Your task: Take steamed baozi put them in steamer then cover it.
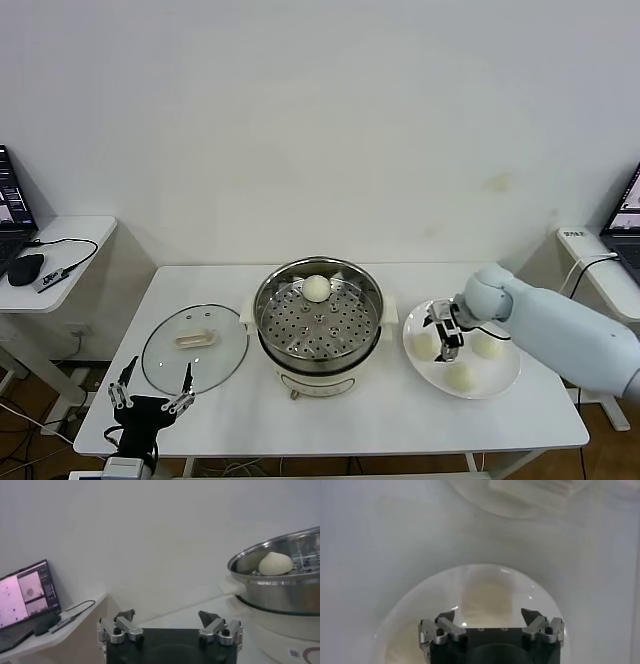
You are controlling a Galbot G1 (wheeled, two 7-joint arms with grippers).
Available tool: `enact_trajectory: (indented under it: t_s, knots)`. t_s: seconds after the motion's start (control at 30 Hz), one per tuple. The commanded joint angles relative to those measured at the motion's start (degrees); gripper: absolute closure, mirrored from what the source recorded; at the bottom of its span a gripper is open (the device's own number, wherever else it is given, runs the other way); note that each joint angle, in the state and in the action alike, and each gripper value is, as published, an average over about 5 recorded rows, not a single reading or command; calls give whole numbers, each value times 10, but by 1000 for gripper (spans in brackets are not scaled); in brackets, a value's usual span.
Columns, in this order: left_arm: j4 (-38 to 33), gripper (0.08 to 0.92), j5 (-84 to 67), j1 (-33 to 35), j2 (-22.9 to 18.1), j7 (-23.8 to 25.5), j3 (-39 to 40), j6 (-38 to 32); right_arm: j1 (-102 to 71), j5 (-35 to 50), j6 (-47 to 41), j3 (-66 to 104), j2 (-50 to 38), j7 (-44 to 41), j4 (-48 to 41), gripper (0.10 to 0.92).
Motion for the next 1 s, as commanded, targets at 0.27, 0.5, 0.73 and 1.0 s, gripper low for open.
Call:
enact_trajectory:
  t_s: [0.27, 0.5, 0.73, 1.0]
  knots:
    - [3, 177, 1, -1, -2, 0, 2, 0, -13, -17, -2, 12, 36, 1, -45, 281]
    - [2, 177, 1, -2, -2, 0, 2, 1, 2, -8, -6, 8, 25, -12, -34, 362]
    - [-3, 177, 1, -1, -3, 0, 3, 1, 76, 34, -16, -20, -21, -32, 14, 413]
    - [-9, 177, 1, -2, -3, 0, 5, 1, 262, 138, -38, -133, -88, -39, 100, 414]
